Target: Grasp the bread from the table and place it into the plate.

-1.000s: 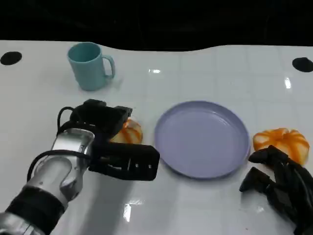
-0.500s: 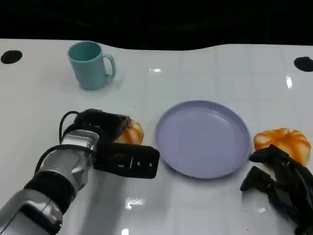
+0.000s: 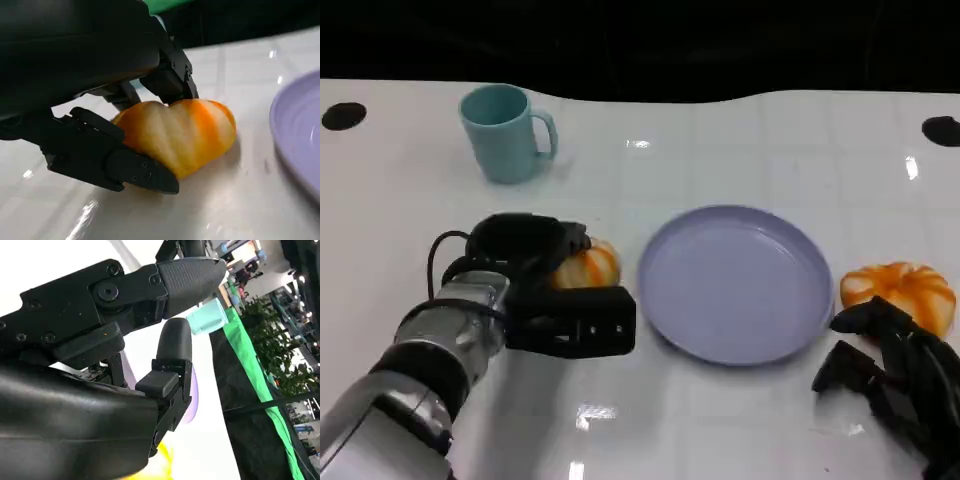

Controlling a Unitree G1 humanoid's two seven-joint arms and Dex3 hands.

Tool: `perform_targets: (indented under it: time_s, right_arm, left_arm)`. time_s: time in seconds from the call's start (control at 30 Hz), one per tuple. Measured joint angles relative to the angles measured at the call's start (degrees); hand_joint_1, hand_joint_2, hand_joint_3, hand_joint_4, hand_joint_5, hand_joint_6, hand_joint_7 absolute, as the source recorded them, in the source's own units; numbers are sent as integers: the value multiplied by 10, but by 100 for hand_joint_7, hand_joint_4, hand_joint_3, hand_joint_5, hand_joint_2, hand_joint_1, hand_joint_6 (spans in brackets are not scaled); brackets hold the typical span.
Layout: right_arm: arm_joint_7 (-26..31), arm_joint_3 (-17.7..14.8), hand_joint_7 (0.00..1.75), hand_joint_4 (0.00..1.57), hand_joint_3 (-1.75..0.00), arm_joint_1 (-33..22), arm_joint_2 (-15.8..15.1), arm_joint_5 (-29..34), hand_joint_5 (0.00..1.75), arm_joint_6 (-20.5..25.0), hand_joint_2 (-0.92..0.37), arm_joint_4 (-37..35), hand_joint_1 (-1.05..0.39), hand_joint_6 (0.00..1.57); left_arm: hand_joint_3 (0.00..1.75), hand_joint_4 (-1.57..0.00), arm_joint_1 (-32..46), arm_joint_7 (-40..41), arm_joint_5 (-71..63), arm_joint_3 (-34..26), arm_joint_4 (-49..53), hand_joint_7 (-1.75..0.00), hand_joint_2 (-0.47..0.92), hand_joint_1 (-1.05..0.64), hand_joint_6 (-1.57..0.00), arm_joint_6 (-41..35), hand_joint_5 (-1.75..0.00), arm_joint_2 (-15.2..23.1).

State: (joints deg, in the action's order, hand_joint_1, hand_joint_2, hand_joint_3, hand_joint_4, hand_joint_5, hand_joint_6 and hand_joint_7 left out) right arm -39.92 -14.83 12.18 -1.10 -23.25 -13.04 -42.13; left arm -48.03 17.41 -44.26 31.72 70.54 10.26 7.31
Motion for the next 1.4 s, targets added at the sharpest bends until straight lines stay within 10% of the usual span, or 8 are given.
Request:
perform_targets:
  time_s: [0.57,1.4]
  right_arm:
    - [0,-2,122,65,-16,6,-1,-6,156,12,-92,-4,-54,60]
    - [-1,-1,126,64,-18,9,-1,-10,159,17,-92,-5,-53,58]
  left_arm:
    - [117,-90,20,116,94,-77,-12,-175,53,-13,-69,89,-175,-17]
    - [122,-93,-52,2,84,-26,-58,-175,47,-16,-73,178,-175,-86]
